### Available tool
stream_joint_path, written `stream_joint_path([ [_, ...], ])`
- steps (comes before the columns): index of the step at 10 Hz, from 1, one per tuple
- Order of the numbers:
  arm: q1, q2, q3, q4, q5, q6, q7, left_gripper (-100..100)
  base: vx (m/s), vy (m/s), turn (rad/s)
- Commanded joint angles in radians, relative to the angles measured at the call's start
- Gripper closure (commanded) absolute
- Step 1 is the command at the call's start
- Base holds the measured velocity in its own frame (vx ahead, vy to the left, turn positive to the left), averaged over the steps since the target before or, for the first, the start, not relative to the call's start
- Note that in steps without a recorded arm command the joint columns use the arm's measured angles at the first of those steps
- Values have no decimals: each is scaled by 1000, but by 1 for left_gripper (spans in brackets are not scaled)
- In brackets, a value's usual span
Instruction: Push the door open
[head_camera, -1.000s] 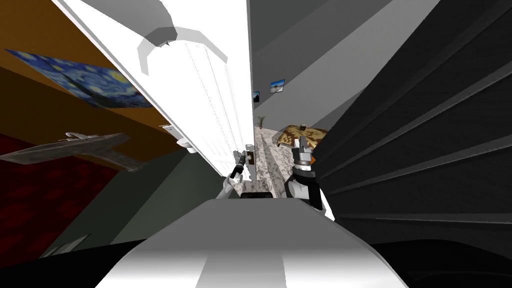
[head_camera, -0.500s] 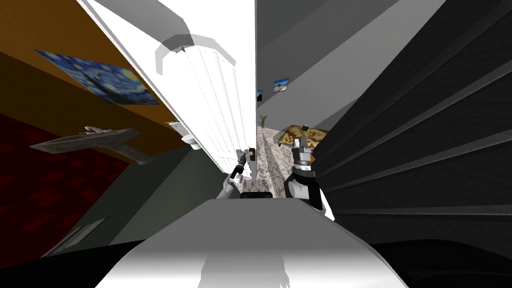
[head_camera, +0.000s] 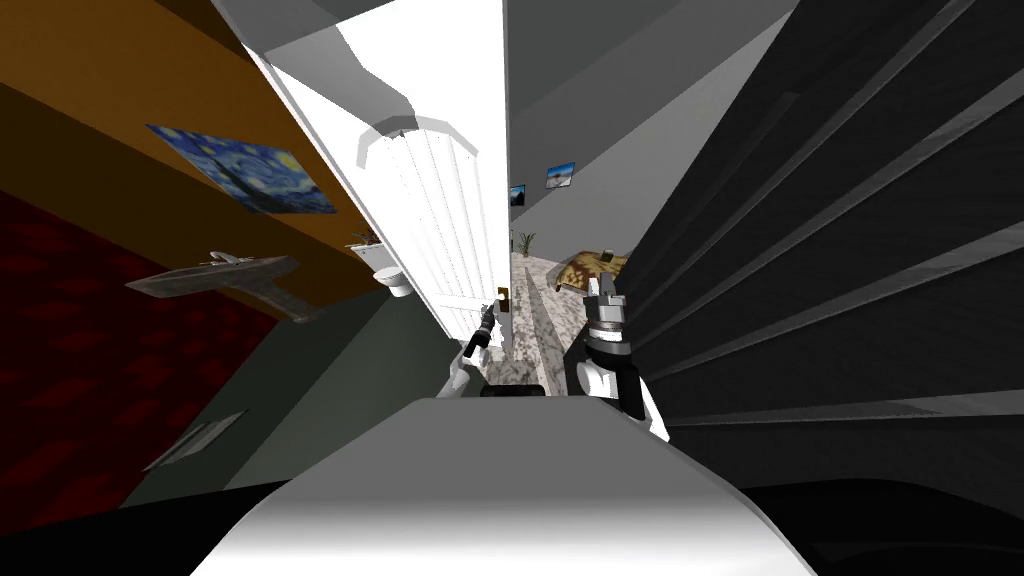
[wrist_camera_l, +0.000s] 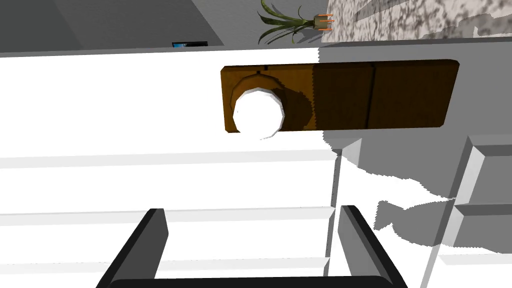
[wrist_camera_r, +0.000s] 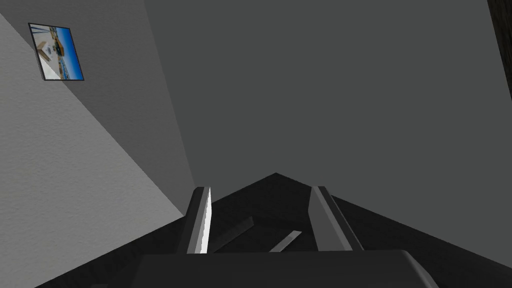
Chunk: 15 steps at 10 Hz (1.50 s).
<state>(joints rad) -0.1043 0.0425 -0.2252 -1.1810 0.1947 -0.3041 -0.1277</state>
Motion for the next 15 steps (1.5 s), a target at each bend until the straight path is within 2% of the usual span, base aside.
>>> stream_joint_path([
  [1, 0, 0, 0, 0, 0, 0, 0, -100, -76, -15, 2],
  [2, -3, 10, 6, 8, -4, -5, -8, -100, 108, -4, -35],
  [5, -8, 7, 14, 17, -9, -10, -18, -100, 194, -16, -17],
  [6, -9, 1, 18, 21, -11, -13, -22, -100, 202, -32, -21],
  [9, -15, -43, 29, 33, -17, -20, -37, -100, 230, -29, -22],
  [10, -13, -34, 27, 32, -17, -20, -35, -100, 90, -23, 1],
  [11, -13, -34, 27, 32, -17, -20, -35, 100, -9, 3, 4],
  [15, -13, -34, 27, 32, -17, -20, -35, 100, -23, 6, -1],
])
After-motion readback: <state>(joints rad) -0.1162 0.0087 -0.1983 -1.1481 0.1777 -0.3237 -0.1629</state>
